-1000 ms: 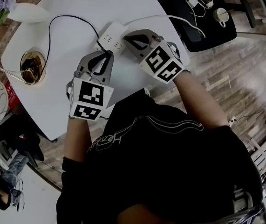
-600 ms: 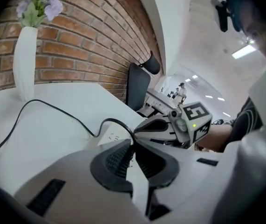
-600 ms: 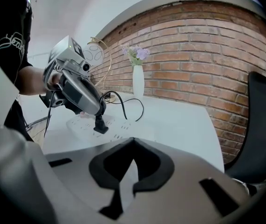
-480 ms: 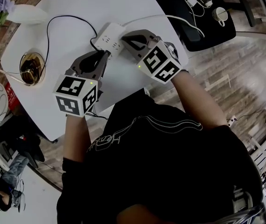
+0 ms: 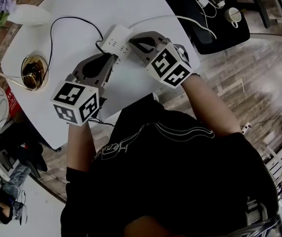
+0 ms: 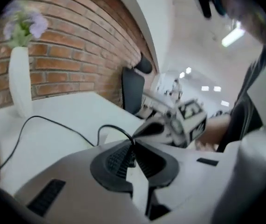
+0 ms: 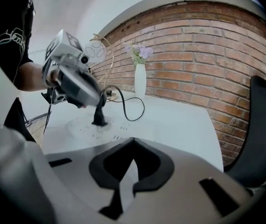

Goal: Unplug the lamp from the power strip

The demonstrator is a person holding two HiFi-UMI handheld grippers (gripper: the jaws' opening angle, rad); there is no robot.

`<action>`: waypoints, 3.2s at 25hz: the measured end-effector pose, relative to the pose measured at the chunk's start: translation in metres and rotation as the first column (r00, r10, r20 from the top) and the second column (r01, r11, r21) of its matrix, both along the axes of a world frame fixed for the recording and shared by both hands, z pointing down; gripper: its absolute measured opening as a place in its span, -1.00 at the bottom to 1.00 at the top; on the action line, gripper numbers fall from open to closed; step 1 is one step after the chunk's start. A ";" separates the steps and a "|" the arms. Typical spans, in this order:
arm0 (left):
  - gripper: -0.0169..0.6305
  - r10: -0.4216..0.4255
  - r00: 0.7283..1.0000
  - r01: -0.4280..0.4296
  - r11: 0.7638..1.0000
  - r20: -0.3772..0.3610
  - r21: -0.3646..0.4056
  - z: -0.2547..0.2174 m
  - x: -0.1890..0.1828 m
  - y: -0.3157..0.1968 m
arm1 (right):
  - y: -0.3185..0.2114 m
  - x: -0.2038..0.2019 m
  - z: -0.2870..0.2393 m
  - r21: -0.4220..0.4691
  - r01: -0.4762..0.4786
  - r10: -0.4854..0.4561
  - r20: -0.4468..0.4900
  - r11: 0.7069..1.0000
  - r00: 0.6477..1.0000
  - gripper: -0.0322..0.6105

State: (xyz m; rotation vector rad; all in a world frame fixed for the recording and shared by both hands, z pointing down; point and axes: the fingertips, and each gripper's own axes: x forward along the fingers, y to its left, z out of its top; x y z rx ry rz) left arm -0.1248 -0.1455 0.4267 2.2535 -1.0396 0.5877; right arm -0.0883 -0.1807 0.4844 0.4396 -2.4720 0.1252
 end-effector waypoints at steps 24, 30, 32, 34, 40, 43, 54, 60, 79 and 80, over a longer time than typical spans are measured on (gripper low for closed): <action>-0.85 -0.149 0.967 0.173 0.979 -0.204 0.104 -0.092 -0.018 0.020 | 0.034 0.013 -0.093 -0.096 -0.046 0.070 0.272 0.994 0.960 -0.91; -0.85 -0.172 0.956 0.211 0.966 -0.237 0.151 -0.120 -0.009 0.057 | 0.065 0.034 -0.147 -0.072 -0.053 0.076 0.374 0.996 0.924 -0.91; -0.85 -0.174 0.954 0.220 0.960 -0.243 0.175 -0.131 -0.008 0.069 | 0.077 0.040 -0.163 -0.067 -0.049 0.072 0.401 0.997 0.913 -0.91; -0.85 -0.171 0.957 0.219 0.956 -0.235 0.194 -0.141 -0.004 0.085 | 0.093 0.048 -0.178 -0.074 -0.039 0.067 0.431 0.997 0.900 -0.91; -0.85 -0.138 0.969 0.189 0.950 -0.206 0.250 -0.170 0.021 0.126 | 0.133 0.071 -0.214 -0.075 -0.015 0.051 0.504 0.997 0.862 -0.91; -0.85 -0.134 0.975 0.182 0.938 -0.175 0.296 -0.182 0.029 0.137 | 0.144 0.080 -0.227 -0.046 -0.018 0.039 0.511 0.999 0.858 -0.91; -0.85 -0.125 0.980 0.171 0.926 -0.154 0.337 -0.201 0.050 0.171 | 0.178 0.097 -0.249 -0.015 -0.019 0.024 0.531 1.000 0.847 -0.91; -0.85 -0.123 0.980 0.170 0.923 -0.155 0.345 -0.204 0.052 0.177 | 0.187 0.098 -0.251 0.002 -0.015 0.012 0.534 1.000 0.845 -0.91; -0.85 -0.108 0.981 0.160 0.921 -0.161 0.355 -0.205 0.057 0.181 | 0.193 0.101 -0.252 0.010 -0.033 0.023 0.508 0.999 0.861 -0.91; -0.85 -0.106 0.981 0.158 0.921 -0.160 0.356 -0.206 0.057 0.182 | 0.194 0.101 -0.252 0.011 -0.032 0.022 0.507 0.999 0.861 -0.91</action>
